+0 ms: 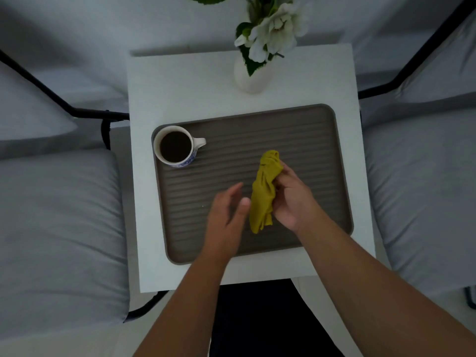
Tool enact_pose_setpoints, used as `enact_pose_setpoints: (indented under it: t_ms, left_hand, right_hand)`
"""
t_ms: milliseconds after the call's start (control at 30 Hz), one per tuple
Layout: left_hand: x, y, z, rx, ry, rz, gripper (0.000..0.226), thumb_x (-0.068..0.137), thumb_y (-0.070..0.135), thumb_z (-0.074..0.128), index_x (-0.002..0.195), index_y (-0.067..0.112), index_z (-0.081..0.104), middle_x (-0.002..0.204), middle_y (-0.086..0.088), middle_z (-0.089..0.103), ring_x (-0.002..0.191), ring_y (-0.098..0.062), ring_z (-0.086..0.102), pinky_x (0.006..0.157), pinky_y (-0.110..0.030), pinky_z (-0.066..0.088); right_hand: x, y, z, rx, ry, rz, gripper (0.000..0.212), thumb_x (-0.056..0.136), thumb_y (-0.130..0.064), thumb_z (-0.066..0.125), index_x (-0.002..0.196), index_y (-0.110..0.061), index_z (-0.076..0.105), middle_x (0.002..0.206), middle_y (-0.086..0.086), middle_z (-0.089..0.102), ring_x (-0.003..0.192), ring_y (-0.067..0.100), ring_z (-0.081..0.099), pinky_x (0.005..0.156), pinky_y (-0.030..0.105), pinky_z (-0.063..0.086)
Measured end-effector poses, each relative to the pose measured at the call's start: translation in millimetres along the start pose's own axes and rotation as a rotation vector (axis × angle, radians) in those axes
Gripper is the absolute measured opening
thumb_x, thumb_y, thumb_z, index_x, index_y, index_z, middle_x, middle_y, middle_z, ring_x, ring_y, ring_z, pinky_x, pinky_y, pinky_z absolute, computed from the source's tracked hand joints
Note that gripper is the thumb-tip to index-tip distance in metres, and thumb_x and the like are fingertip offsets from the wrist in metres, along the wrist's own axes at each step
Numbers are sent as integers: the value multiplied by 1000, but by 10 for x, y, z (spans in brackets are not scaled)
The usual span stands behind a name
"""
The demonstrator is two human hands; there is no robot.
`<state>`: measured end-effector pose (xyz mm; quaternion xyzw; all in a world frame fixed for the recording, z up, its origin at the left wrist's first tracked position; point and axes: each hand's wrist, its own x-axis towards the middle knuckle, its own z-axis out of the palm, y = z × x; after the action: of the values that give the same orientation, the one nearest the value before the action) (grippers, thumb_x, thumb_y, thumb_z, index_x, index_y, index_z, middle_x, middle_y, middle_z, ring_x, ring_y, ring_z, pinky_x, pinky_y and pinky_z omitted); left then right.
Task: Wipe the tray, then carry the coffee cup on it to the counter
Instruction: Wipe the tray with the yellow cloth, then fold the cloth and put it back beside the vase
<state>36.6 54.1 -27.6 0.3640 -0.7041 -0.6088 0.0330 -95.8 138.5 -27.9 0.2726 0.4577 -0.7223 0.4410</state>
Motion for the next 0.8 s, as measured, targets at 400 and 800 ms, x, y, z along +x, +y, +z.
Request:
enact_pose_setpoints:
  t_ms: [400,800]
  left_hand:
    - [75,345,325,-306,-130,-262,27,100,19,43,117,29,63,106,2,67,99,-15,62,87,-34,53]
    - [136,864,270,-336,-195,-244,25,100,21,44,102,20,68,104,-3,72,101,-15,65,91,-32,49]
  right_hand:
    - [-125,-270,-95,-181,-3,-9,35,91,-22,57,125,-15,50,90,2,68,76,15,61,68,29,47]
    - [-349,-502,-357,-273,-85,196,38,90,-12,54,127,-6,56,128,19,59,101,26,63,84,35,54]
